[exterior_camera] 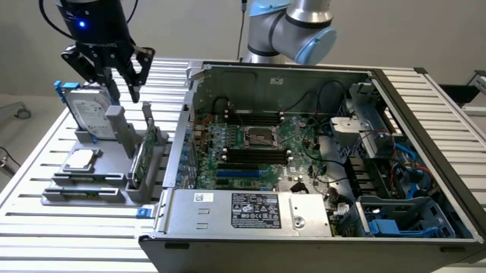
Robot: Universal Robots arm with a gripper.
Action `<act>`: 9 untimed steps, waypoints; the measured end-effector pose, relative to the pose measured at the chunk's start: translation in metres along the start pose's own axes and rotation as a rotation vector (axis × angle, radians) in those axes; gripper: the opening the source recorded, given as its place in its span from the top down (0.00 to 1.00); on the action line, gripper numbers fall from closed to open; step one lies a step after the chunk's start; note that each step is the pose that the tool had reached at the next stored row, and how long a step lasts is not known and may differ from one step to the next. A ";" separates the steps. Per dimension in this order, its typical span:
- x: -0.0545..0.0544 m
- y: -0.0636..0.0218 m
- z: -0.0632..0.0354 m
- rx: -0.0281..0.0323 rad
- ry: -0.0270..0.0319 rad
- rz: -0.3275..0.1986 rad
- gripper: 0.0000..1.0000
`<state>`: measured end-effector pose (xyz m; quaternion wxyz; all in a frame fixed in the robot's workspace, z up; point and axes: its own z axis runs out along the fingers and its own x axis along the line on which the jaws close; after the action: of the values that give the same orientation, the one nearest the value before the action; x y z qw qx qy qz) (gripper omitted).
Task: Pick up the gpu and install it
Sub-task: 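Pick up the gpu and move the gpu toward the slot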
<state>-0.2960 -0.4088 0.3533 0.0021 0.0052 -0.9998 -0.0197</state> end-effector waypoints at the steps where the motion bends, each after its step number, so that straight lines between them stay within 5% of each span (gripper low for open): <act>1: 0.000 -0.0037 0.0016 0.0000 0.0001 0.000 0.58; 9: 0.000 -0.0236 0.0172 0.0000 0.0000 0.000 0.58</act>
<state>-0.2958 -0.4317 0.3351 0.0021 0.0052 -0.9998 -0.0197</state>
